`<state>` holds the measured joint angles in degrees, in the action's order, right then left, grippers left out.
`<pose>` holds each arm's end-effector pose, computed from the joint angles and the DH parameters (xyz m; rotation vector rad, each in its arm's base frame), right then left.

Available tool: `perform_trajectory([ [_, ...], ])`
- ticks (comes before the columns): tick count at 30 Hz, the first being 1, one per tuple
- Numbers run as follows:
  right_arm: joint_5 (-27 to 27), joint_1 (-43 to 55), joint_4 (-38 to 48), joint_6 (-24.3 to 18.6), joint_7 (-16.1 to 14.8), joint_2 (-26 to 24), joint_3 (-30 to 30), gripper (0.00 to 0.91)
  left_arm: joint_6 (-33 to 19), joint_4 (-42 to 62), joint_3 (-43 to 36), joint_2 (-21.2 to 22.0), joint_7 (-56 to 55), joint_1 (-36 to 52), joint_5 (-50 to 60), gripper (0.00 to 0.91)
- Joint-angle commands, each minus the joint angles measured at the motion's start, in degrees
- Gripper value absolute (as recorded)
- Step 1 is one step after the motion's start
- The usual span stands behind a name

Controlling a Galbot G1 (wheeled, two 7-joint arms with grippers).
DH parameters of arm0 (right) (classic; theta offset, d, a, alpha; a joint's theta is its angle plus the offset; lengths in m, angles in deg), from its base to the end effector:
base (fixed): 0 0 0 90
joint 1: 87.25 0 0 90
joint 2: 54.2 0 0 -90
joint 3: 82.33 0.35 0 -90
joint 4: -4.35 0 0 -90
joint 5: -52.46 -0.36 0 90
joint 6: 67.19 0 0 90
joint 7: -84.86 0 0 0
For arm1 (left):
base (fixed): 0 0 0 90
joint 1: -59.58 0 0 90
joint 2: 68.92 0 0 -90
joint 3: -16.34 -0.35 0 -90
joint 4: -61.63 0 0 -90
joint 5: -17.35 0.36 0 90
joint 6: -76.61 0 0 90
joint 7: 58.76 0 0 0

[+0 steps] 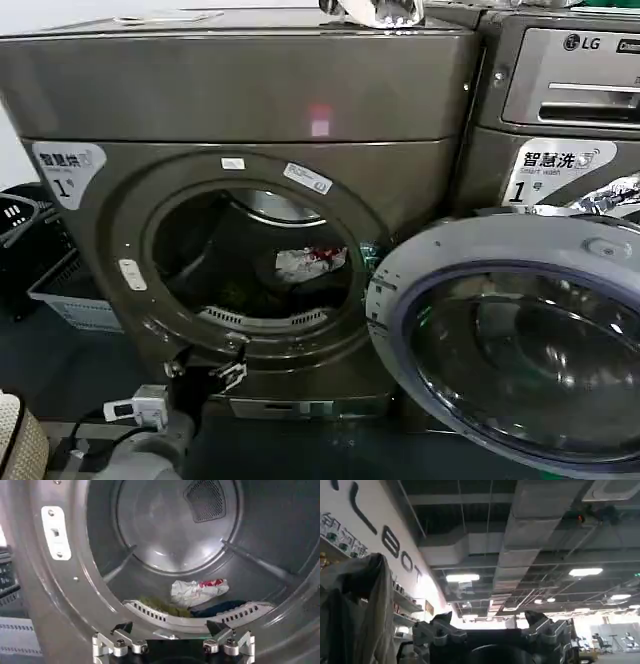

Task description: Grasp the clothes from the dryer.

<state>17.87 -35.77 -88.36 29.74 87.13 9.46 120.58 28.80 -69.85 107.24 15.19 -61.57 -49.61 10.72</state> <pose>-0.2038 -0.4446 -0.0313 1.9769 1.8641 -0.4795 0.2184 0.0157 -0.1930 -0.0204 -2.7921 -0.0207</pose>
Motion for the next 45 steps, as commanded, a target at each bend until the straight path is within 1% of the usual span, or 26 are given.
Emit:
perform_trajectory([
  [1, 0.03, 0.04, -0.20, -0.05, 0.00, 0.28, -0.16, 0.907, 2.81, 0.34, -0.08, 0.01, 0.31, 0.10, 0.75, 0.907],
  [35, 0.24, 0.29, -0.12, 0.03, -0.03, 0.38, -0.36, 0.907, 2.81, 0.95, -0.53, 0.12, 0.45, 0.30, 0.66, 0.907],
  [45, 0.54, 0.41, -0.07, -0.56, -0.12, 0.58, -0.90, 0.907, 2.81, 1.00, -0.55, 0.10, 0.50, 0.16, 0.74, 0.907],
])
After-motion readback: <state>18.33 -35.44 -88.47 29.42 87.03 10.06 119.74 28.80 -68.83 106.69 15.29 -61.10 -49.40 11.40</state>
